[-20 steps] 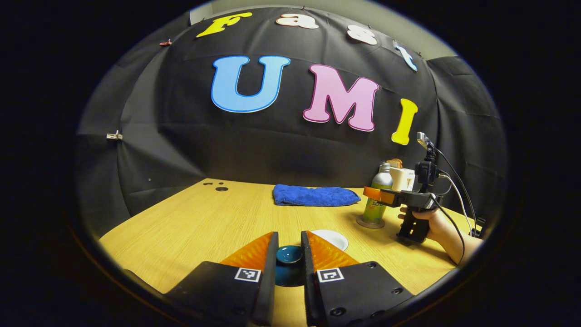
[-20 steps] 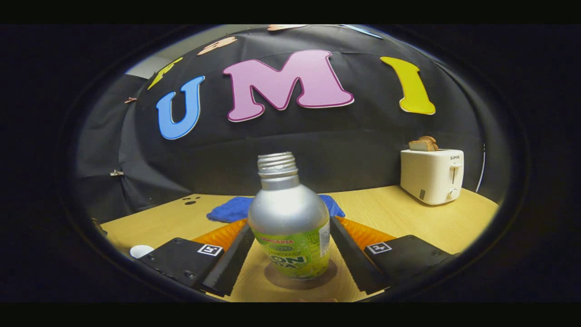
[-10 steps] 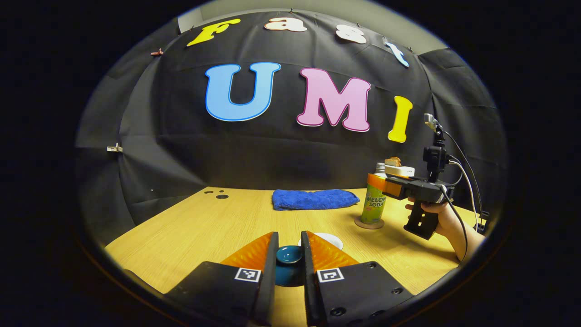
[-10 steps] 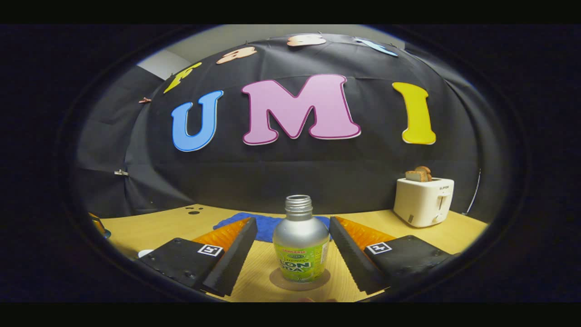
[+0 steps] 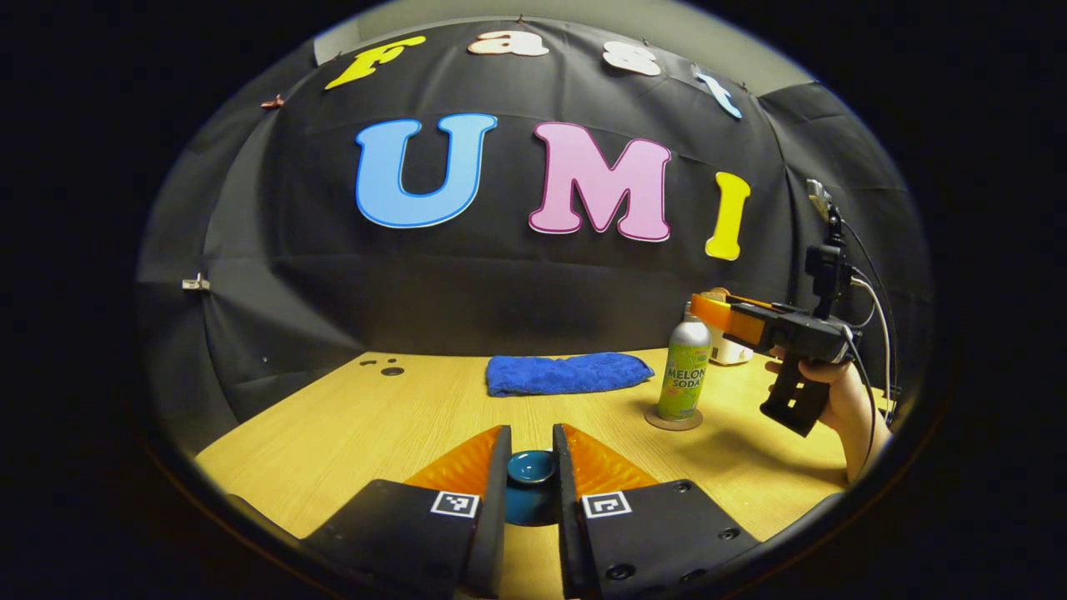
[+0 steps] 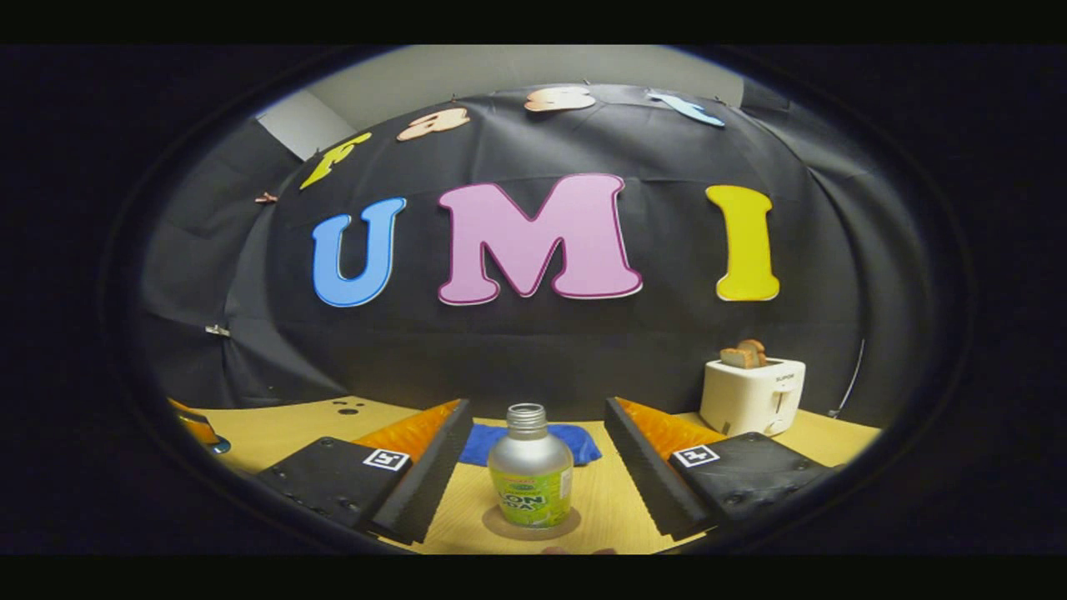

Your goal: Open the teacup lid with one hand, grasp the water bottle and pour water into the teacup with the other hand; after pouring, place the water bottle on the coaster and then close the teacup lid.

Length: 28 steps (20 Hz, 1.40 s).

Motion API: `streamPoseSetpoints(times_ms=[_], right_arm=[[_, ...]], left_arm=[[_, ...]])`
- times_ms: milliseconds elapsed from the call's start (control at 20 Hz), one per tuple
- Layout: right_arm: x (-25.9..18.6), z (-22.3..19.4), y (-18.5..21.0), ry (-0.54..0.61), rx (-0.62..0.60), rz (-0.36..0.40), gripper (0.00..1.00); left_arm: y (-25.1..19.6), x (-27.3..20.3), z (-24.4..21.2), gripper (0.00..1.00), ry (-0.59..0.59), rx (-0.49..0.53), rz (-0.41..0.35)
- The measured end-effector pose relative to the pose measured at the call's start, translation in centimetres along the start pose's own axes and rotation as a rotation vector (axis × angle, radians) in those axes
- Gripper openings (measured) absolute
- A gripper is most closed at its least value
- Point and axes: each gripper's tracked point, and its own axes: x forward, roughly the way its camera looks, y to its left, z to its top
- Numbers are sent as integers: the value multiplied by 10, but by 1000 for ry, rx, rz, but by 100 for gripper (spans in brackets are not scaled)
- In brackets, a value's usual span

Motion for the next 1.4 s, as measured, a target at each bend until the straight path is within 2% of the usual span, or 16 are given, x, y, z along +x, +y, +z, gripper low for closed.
streamPoseSetpoints(times_ms=[350, 400, 450, 600, 950, 1150, 1200, 1400], right_arm=[[-4, 9, -6, 1, 16, -12, 98], [-5, 10, -8, 1, 11, -16, 98], [-5, 9, -8, 5, 8, -17, 100], [-5, 5, -3, 25, 12, -6, 98], [-1, -10, 8, 75, -5, 14, 98], [-2, -11, 11, 77, -27, 18, 98], [-2, -11, 11, 77, -30, 19, 98], [-2, -13, 12, 80, -25, 16, 98]], left_arm=[[-21, 41, -20, 31, 55, -57, -61], [-24, 45, -23, 34, 62, -54, -67], [-25, 50, -24, 31, 66, -49, -69], [-31, 61, -33, 31, 93, -40, -82], [-39, 70, -45, 32, 129, -47, -104], [-40, 72, -50, 33, 148, -35, -102], [-40, 72, -51, 36, 151, -35, -103], [-40, 73, -55, 35, 156, -23, -101]])
